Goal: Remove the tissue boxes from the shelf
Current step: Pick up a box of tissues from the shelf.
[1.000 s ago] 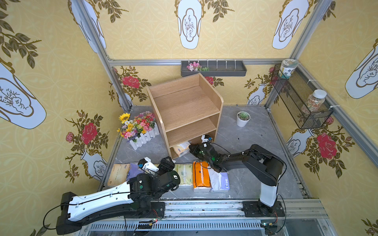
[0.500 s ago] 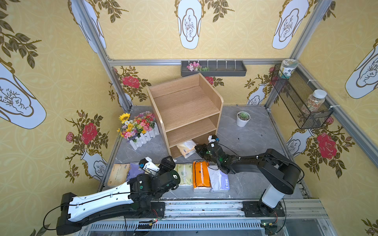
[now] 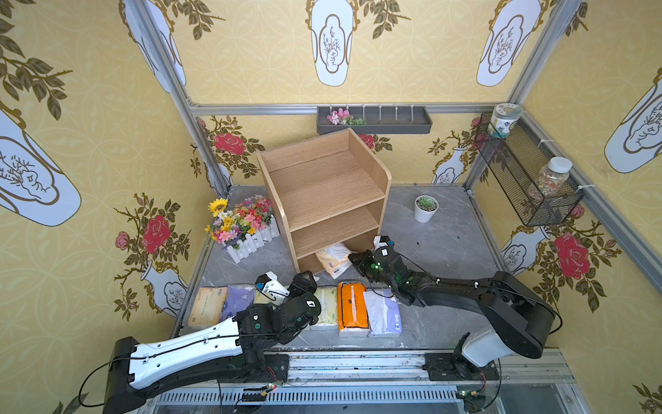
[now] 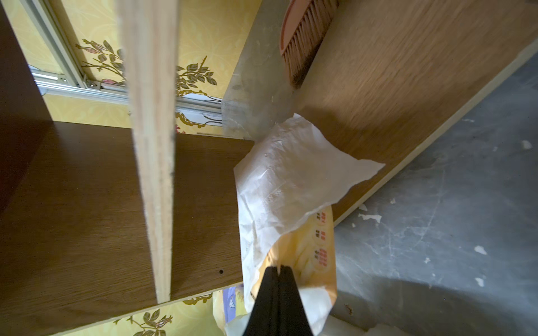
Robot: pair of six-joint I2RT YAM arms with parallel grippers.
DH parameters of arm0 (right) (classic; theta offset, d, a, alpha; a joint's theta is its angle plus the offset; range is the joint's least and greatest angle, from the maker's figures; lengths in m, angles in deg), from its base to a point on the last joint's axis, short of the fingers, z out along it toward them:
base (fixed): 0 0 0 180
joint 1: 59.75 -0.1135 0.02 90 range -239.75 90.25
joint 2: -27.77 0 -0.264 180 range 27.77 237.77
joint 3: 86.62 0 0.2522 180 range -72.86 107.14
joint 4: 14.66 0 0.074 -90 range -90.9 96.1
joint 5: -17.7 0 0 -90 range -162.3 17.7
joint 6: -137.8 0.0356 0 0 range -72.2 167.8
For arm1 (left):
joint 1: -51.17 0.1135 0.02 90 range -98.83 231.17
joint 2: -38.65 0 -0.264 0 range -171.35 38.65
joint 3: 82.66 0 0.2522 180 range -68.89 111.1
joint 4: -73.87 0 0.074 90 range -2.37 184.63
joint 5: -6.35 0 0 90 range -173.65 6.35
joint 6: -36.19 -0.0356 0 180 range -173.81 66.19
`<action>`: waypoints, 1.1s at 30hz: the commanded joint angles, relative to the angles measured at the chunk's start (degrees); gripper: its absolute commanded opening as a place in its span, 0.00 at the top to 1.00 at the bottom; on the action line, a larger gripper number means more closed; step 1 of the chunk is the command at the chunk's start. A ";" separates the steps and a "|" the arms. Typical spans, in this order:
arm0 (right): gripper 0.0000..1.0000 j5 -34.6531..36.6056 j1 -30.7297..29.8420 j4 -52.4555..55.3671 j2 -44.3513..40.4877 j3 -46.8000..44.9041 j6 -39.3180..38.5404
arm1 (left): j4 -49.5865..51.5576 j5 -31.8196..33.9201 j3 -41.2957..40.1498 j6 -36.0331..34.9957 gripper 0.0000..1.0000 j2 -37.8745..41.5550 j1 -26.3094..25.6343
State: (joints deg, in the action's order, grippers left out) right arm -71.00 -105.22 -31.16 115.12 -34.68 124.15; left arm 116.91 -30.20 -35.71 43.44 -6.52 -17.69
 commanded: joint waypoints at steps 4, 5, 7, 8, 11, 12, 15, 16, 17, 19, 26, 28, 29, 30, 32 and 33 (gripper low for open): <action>1.00 -2.46 0.97 1.25 -1.87 0.24 2.22 | -15.65 -5.20 -3.34 -2.92 0.21 -1.96 3.24; 1.00 -2.76 1.17 1.42 -2.00 0.24 2.44 | -17.45 -5.84 -4.08 -2.43 0.21 -2.34 3.82; 1.00 -3.63 1.56 1.43 -1.94 0.28 2.95 | -20.91 -6.91 -5.16 -1.96 0.21 -3.17 4.96; 1.00 -4.07 1.76 1.38 -1.88 0.33 3.16 | -22.24 -7.44 -5.56 -1.48 0.21 -3.78 5.45; 1.00 -4.83 2.05 1.55 -1.85 0.24 3.35 | -25.66 -8.82 -6.20 -0.75 0.21 -5.72 6.87; 1.00 -4.95 2.19 1.61 -1.92 0.17 3.51 | -26.55 -9.15 -6.21 -0.68 0.21 -6.23 7.29; 1.00 -5.51 2.41 2.15 -2.10 0.30 3.93 | -28.73 -10.40 -6.25 -0.36 0.20 -8.08 8.32; 1.00 -5.68 2.51 2.45 -2.24 0.47 4.06 | -29.28 -10.84 -6.36 0.17 0.20 -8.58 8.76; 1.00 -5.82 2.52 2.80 -2.49 0.59 4.02 | -30.06 -11.25 -6.62 0.60 0.20 -8.94 9.02; 1.00 -5.83 2.51 3.68 -3.18 0.84 4.06 | -31.38 -11.87 -7.13 1.69 0.20 -9.46 9.43; 1.00 -5.79 2.54 7.73 -8.16 0.60 3.76 | -34.03 -11.79 -7.67 4.01 0.19 -10.37 9.67; 1.00 -5.53 2.56 8.66 -9.84 0.17 3.62 | -36.95 -12.01 -8.13 3.07 0.19 -10.88 9.73; 1.00 -5.52 2.61 9.09 -10.67 -0.14 3.59 | -37.92 -12.22 -8.14 3.00 0.20 -11.24 9.69; 1.00 -5.52 2.62 9.21 -11.36 -0.35 3.61 | -38.93 -12.56 -8.18 2.96 0.20 -11.75 9.72; 1.00 -5.51 2.63 9.52 -12.92 -0.98 3.77 | -40.85 -13.13 -8.32 3.34 0.19 -12.69 9.80; 1.00 -5.61 2.69 9.65 -13.45 -1.17 3.90 | -41.54 -13.47 -8.29 3.67 0.19 -13.03 9.75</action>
State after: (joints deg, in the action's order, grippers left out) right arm -76.75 -102.62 -21.46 103.05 -35.45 128.28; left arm 80.06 -42.38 -43.62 46.91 -18.78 -7.99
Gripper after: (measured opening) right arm 0.067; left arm 0.806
